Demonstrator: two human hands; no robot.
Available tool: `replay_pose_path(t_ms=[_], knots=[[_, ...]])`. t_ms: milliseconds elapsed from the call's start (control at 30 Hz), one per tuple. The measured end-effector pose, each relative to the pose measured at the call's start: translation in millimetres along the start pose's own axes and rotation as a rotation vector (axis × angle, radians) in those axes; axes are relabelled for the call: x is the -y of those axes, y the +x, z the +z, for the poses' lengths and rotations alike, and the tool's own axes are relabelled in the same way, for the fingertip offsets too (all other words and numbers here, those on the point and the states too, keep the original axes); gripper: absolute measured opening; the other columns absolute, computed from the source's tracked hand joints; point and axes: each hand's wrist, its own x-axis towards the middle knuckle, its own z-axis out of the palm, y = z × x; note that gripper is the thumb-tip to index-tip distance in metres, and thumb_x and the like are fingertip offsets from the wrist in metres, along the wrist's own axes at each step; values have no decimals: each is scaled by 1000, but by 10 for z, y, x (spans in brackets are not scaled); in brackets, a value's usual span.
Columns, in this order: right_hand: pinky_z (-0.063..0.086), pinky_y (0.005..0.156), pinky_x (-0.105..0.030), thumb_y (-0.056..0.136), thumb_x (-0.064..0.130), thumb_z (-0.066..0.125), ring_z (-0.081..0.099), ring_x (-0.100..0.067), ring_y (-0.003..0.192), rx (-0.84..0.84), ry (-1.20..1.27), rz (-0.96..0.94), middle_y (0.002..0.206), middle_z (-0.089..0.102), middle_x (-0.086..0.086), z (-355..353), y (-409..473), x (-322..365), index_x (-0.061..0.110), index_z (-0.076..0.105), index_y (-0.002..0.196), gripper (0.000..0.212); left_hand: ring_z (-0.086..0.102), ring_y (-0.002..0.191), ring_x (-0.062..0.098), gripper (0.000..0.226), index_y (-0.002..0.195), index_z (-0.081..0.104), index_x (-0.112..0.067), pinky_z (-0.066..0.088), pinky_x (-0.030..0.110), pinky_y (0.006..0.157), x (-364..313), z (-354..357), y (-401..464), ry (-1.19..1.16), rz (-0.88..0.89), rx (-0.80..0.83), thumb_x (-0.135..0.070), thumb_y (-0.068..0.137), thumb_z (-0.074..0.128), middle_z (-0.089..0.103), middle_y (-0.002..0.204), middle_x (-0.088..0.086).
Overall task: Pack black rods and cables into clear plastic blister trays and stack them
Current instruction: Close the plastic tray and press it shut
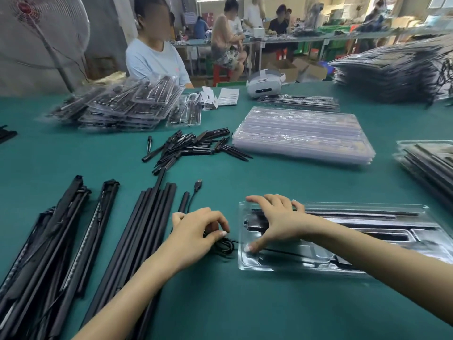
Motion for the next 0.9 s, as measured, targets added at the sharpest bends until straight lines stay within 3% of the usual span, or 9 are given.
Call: replay_pose_path(t_ms=[67,133,233,400,533,600,700,833,900], knots=[[-2,115,-53,57,66,78,-2,-21,146,10,-16,17,158,9,-1,-14,27,29,45,7,146,116,46,96,-10,7,83,56,-45,16,27,83,11,-2,29,52,19,83,-49,88,58,54,94,-16],[2,112,-57,55,65,80,2,-21,146,36,-54,30,157,13,-1,-47,45,59,43,8,146,118,40,101,-10,17,84,57,-44,13,30,90,27,-5,38,95,25,170,-60,83,56,49,97,-19],[11,108,-63,54,64,82,9,-24,143,70,-149,27,153,21,-1,-121,71,159,34,13,147,119,41,101,-3,20,85,53,-38,7,37,102,7,-2,95,257,59,174,-57,88,50,49,96,-18],[23,103,-68,54,62,82,28,-28,135,129,-464,-81,142,39,-1,-304,155,467,22,30,143,111,44,105,6,16,95,53,-33,6,46,106,-111,6,220,456,112,123,-47,94,46,45,91,-16],[24,98,-73,59,54,83,29,-30,135,191,-613,-168,142,36,-3,-340,197,642,24,25,147,110,43,108,6,22,101,55,-34,2,44,105,-77,5,196,521,125,57,-51,94,43,47,103,-17],[21,98,-78,60,52,84,28,-30,134,196,-613,-234,143,33,-3,-341,195,610,27,15,151,117,40,113,3,22,102,54,-35,1,44,106,-76,45,158,506,108,28,-51,94,42,47,113,-20],[17,97,-80,60,47,85,24,-29,134,163,-547,-292,148,26,-2,-305,177,525,33,-2,153,128,35,117,1,23,97,50,-36,1,43,108,-39,128,70,380,78,-49,-57,89,47,45,108,-24],[20,97,-79,59,40,88,23,-28,133,118,-555,-335,150,22,-1,-267,219,538,33,-10,152,135,24,107,-4,77,91,40,-32,6,37,101,-107,175,34,219,-42,-74,-95,47,32,41,100,-24],[23,97,-78,58,38,89,22,-28,134,128,-537,-337,151,20,-1,-279,230,513,31,-11,152,137,22,110,2,92,97,39,-26,8,40,105,-175,261,92,258,-106,-62,-96,38,32,38,104,-16]])
